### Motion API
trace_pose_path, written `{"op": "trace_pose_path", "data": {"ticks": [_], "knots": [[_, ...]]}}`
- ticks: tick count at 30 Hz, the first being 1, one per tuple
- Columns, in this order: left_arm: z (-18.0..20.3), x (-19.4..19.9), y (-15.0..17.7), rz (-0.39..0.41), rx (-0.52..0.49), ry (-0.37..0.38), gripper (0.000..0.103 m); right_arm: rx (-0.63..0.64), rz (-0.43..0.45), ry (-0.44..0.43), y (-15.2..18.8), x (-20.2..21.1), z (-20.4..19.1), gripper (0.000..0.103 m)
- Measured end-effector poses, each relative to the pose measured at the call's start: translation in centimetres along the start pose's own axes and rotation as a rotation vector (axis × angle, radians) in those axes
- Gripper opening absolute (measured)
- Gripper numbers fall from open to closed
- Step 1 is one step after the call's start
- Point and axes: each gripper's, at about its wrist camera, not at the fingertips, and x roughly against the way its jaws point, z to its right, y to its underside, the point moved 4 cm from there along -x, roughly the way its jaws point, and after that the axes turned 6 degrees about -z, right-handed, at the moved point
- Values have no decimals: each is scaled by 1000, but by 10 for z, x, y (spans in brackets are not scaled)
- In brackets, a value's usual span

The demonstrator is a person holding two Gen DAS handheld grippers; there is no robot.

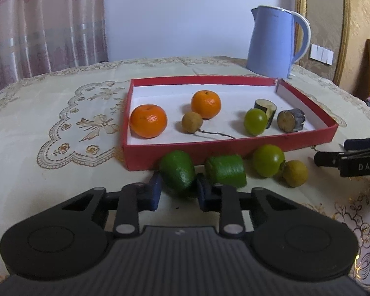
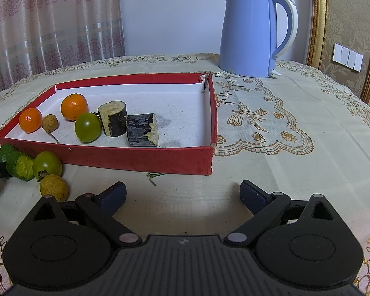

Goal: Organize fruits
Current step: 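Grasp the yellow round fruit with the right gripper while the left gripper holds the green lime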

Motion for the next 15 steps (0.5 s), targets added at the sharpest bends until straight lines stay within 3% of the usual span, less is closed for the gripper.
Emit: {"op": "trace_pose_path", "data": {"ticks": [6, 11, 15], "knots": [[-6, 5, 0, 22, 33, 16, 25, -13, 19, -19, 1, 3, 2, 99], [-9, 7, 1, 28, 53, 40, 25, -20, 84, -109, 9, 19, 2, 99], [-13, 4, 1, 11, 76, 58, 25, 43, 87, -205, 18, 33, -15, 99]]}}
